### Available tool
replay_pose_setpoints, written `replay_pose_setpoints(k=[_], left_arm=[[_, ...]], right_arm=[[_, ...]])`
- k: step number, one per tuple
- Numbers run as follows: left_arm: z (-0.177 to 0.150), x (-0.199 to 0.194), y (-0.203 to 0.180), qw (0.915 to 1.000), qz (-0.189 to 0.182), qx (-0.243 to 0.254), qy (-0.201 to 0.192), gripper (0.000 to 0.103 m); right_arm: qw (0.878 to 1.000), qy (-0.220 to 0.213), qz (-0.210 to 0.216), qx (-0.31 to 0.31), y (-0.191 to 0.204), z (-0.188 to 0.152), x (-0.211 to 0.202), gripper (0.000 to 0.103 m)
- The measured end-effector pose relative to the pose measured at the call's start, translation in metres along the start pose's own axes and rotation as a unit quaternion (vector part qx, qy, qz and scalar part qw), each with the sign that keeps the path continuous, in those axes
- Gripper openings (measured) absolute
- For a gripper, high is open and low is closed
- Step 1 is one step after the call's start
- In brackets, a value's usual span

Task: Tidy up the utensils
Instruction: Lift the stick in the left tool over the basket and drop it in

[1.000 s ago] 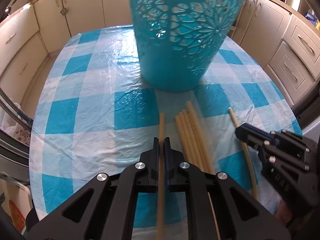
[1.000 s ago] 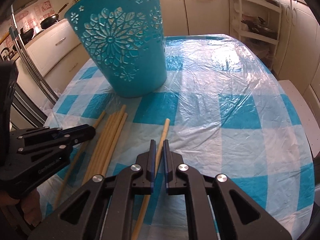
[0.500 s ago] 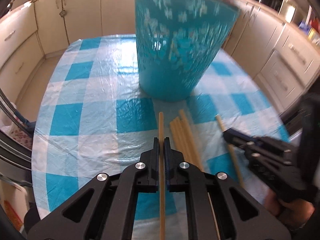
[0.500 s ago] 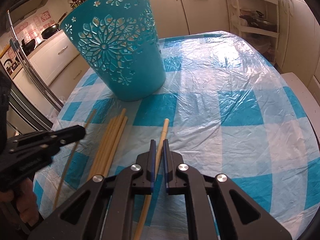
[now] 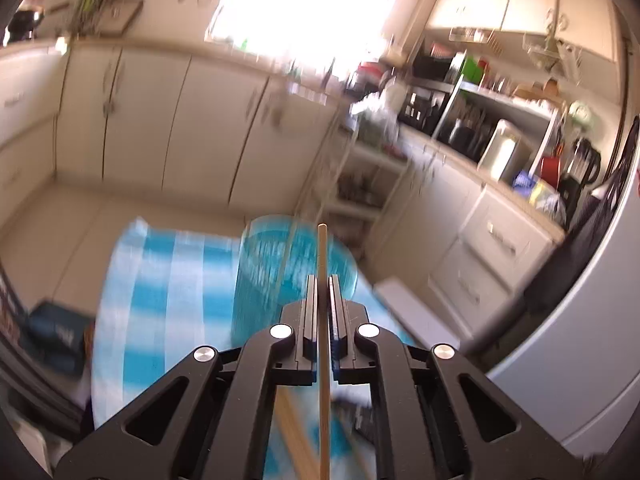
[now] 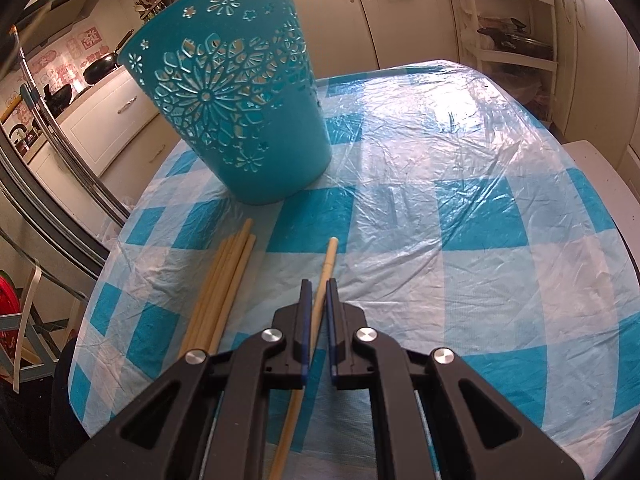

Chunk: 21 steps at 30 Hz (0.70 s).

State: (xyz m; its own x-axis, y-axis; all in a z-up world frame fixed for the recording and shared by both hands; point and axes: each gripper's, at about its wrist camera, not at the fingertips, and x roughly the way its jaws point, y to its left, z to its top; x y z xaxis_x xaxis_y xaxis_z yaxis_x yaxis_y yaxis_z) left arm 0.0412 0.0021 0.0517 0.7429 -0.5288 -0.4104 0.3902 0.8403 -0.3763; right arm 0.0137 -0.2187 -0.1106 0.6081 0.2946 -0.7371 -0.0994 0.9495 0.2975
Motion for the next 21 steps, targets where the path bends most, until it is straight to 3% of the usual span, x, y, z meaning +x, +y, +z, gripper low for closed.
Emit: replay_pose_setpoints(k=[8,12,16,21], left_arm=[[0.072,0.023,-0.014,0.9904,0.025,-0.014,-0.135,0.005],[0.089,0.048,-0.021,0.9811,0.072,-0.005,-0.18,0.005],[0.087,0.079,-0.019,0.9761,0.112,0.006,-0.186,0.005],[0.066,0.116,-0.01,0.976,0.146,0.022,-0.16,0.005]], right_arm=[[1.0,-0.001,0.003,0.002,-0.003,0.001,0.0,0.008],[1.0,-0.002,0.005,0.003,-0.003,0.001,0.0,0.008],[1.0,-0.003,0.007,0.003,-0.003,0.0,0.0,0.008],[1.0,-0.003,0.007,0.002,-0.002,0.0,0.001,0.008]])
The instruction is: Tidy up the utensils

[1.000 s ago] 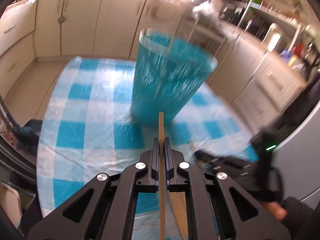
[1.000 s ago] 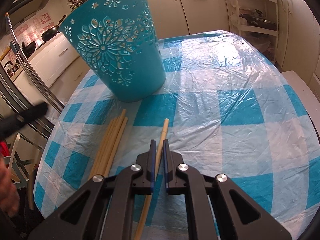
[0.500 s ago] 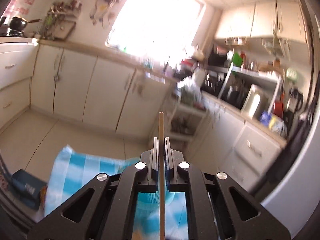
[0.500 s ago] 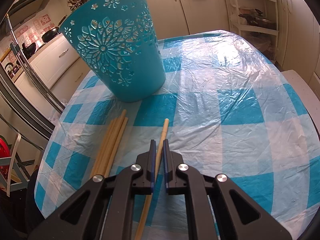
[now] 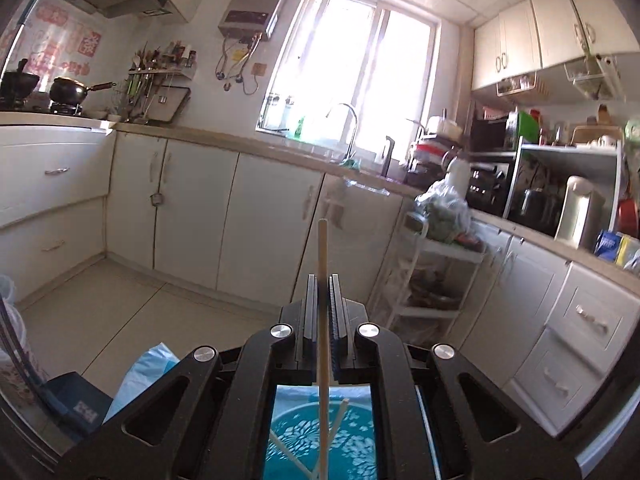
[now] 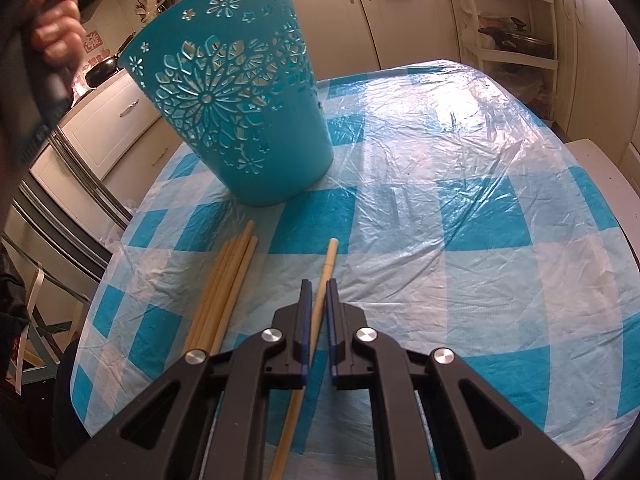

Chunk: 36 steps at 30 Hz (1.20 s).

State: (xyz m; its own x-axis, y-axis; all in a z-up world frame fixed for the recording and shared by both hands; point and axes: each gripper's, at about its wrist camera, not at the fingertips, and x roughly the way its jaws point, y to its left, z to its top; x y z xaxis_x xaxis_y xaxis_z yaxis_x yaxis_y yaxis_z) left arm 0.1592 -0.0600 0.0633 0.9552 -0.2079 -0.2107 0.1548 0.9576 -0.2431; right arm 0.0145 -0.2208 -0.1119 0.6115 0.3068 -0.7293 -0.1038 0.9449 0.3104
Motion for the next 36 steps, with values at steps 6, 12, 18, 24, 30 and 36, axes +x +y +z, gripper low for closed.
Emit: replay_pose_setpoints(k=[6,12,18,24,30,36], left_arm=[[-0.03,0.012,0.008,0.9988,0.009,0.017,0.044,0.005],[-0.046,0.009,0.017,0.9946,0.017,0.041,0.093,0.017],[-0.05,-0.049,0.06,0.9953,0.056,0.015,0.077,0.061],[-0.094,-0.086,0.112,0.9869,0.09,-0.017,0.133,0.075],[-0.151,-0.082,0.143,0.9687,0.091,-0.052,0.225,0.076],[-0.178,-0.077,0.146,0.9613,0.088,-0.064,0.253,0.079]], right_arm=[[1.0,0.0,0.0,0.0,0.0,0.0,0.0,0.008],[1.0,0.0,0.002,0.002,0.001,0.001,0.001,0.008],[1.0,0.001,0.009,-0.009,0.005,0.0,0.0,0.019],[1.0,0.005,-0.02,-0.014,0.007,0.001,-0.001,0.01],[0.986,0.039,-0.089,-0.135,0.043,0.0,0.004,0.007],[0.984,0.067,-0.081,-0.145,0.038,0.001,0.001,0.007]])
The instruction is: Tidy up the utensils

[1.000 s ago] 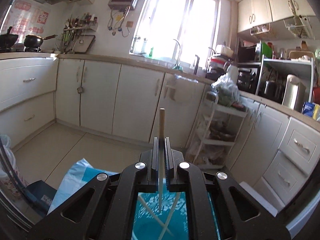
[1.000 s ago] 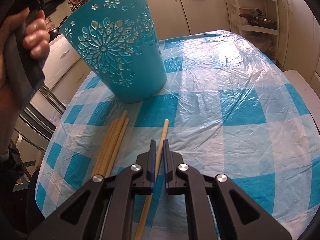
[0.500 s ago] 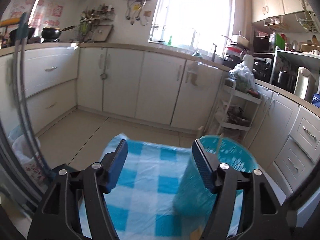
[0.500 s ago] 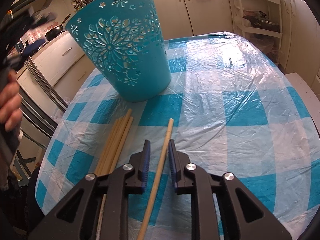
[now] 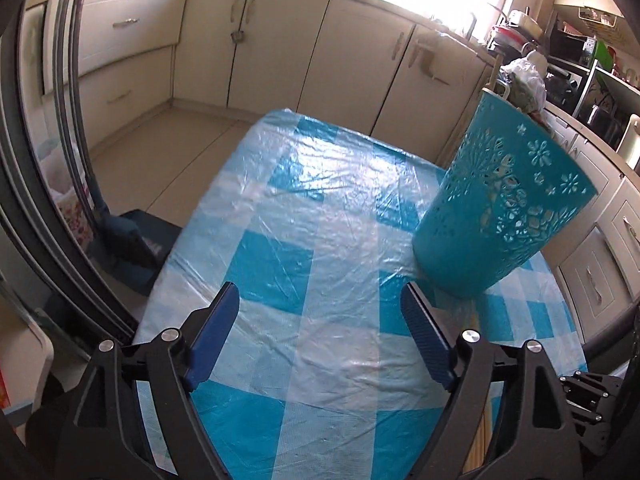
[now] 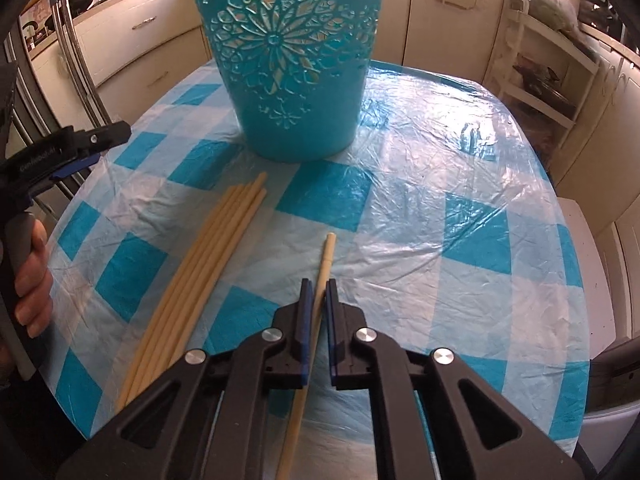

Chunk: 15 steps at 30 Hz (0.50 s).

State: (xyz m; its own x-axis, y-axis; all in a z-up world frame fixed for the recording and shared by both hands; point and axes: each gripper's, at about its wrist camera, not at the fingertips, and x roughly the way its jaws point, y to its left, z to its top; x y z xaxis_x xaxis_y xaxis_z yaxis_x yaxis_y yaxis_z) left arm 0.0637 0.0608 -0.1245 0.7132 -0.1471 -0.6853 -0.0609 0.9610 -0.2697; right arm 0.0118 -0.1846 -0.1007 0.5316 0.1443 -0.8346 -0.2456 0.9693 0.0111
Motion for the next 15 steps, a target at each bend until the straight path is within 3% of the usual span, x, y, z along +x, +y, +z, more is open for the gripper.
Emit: replay_pose_setpoints(k=[2,4,6,9,11,15], left_arm=[[-0.004,0.005,0.003,1.0,-0.001,-0.007,0.007,0.079],[-0.003,0.006,0.002,0.9999,-0.006,-0.013,0.009,0.08],[-0.004,0.006,0.003,0.9999,-0.007,-0.013,0.005,0.082],[-0.004,0.008,-0.002,0.9999,-0.008,-0.008,0.01,0.082],[-0.002,0.01,-0.005,0.9999,-0.006,-0.003,0.013,0.082],[-0.002,0.009,-0.004,0.9998,-0.008,-0.007,0.015,0.082]], right_arm=[[1.0,0.002,-0.01,-0.019,0.006,0.001,0.0,0.007],[1.0,0.006,0.006,-0.009,0.002,0.0,0.0,0.006],[0.999,-0.001,0.043,0.021,-0.009,-0.002,-0.008,0.006],[0.988,-0.05,0.125,0.077,-0.022,0.0,-0.042,0.006],[0.972,-0.106,0.181,0.109,-0.031,0.012,-0.077,0.006],[0.939,-0.217,0.229,0.137,-0.043,0.054,-0.133,0.006]])
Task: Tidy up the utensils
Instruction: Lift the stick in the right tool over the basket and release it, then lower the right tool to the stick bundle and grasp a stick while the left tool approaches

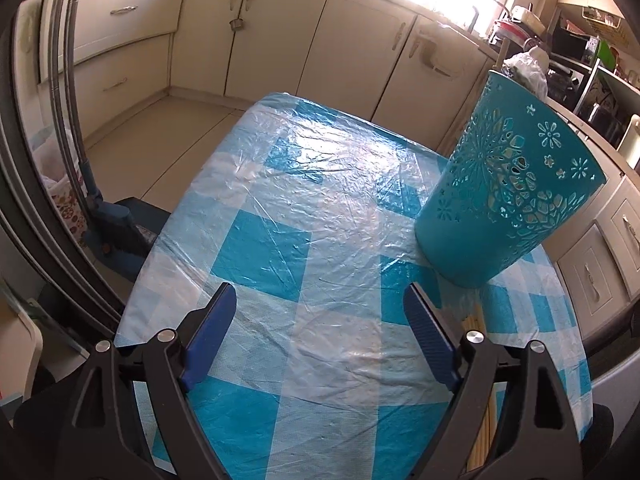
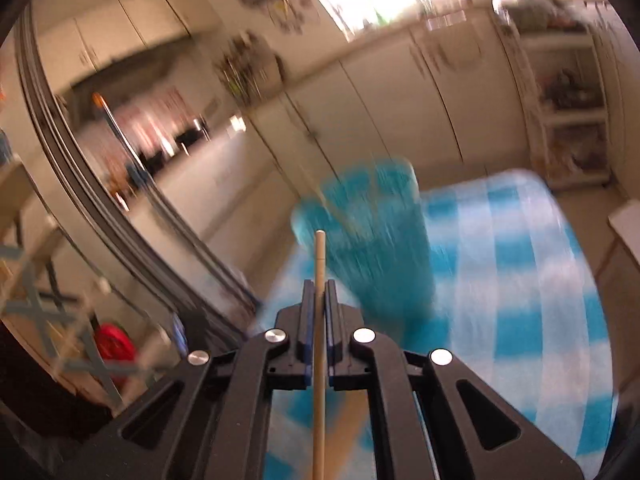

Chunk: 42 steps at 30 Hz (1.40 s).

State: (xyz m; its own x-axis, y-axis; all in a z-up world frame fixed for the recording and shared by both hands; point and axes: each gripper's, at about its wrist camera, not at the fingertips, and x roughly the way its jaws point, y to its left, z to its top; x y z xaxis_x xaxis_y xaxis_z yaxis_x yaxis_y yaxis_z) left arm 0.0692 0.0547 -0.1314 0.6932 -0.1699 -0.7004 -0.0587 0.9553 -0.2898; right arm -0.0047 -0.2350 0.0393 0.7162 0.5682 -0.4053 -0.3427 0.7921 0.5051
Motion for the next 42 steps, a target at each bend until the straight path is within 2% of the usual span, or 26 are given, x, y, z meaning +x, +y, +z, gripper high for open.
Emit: replay_pose_setpoints(k=[2,4,7,9,12,17,22,24,29,34,36,39,42], left_arm=[[0.0,-0.001,0.004,0.9999,-0.004,-0.01,-0.002,0.082],[-0.001,-0.002,0.006,0.9998,-0.009,-0.015,-0.005,0.082],[-0.001,-0.003,0.007,0.9997,-0.013,-0.016,-0.01,0.083],[-0.002,-0.004,0.007,0.9996,-0.016,-0.018,-0.011,0.083],[-0.002,-0.003,0.011,0.9994,-0.022,-0.025,-0.01,0.084],[-0.001,-0.002,0.012,0.9991,-0.031,-0.028,-0.01,0.084],[-0.001,-0.003,0.012,0.999,-0.032,-0.029,-0.011,0.084],[-0.001,-0.003,0.012,0.999,-0.032,-0.03,-0.012,0.084],[-0.002,-0.004,0.014,0.9989,-0.03,-0.033,-0.015,0.084],[-0.002,-0.004,0.014,0.999,-0.025,-0.034,-0.014,0.084],[-0.002,-0.004,0.014,0.999,-0.024,-0.034,-0.014,0.084],[-0.002,-0.004,0.014,0.9991,-0.023,-0.034,-0.013,0.084],[-0.002,-0.003,0.013,0.9992,-0.02,-0.032,-0.012,0.084]], right_arm=[[0.998,-0.064,0.013,-0.006,0.013,0.035,-0.005,0.006],[0.992,-0.121,0.0,-0.015,0.023,0.063,-0.005,0.006],[0.979,-0.195,-0.049,-0.026,0.027,0.095,0.013,0.006],[0.972,-0.219,-0.085,-0.024,0.022,0.105,0.03,0.006],[0.966,-0.223,-0.126,-0.023,0.014,0.109,0.057,0.006],[0.968,-0.183,-0.172,-0.026,-0.004,0.096,0.099,0.006],[0.975,-0.139,-0.172,-0.041,-0.005,0.074,0.11,0.006],[0.977,-0.121,-0.17,-0.045,-0.006,0.067,0.112,0.012],[0.979,-0.114,-0.162,-0.049,-0.004,0.052,0.092,0.019],[0.977,-0.144,-0.149,-0.057,0.012,0.035,0.039,0.03],[0.978,-0.137,-0.147,-0.064,0.019,0.019,0.023,0.033],[0.983,-0.067,-0.15,-0.077,0.022,-0.021,0.022,0.033],[0.982,0.044,-0.162,-0.082,0.013,-0.07,0.048,0.024]])
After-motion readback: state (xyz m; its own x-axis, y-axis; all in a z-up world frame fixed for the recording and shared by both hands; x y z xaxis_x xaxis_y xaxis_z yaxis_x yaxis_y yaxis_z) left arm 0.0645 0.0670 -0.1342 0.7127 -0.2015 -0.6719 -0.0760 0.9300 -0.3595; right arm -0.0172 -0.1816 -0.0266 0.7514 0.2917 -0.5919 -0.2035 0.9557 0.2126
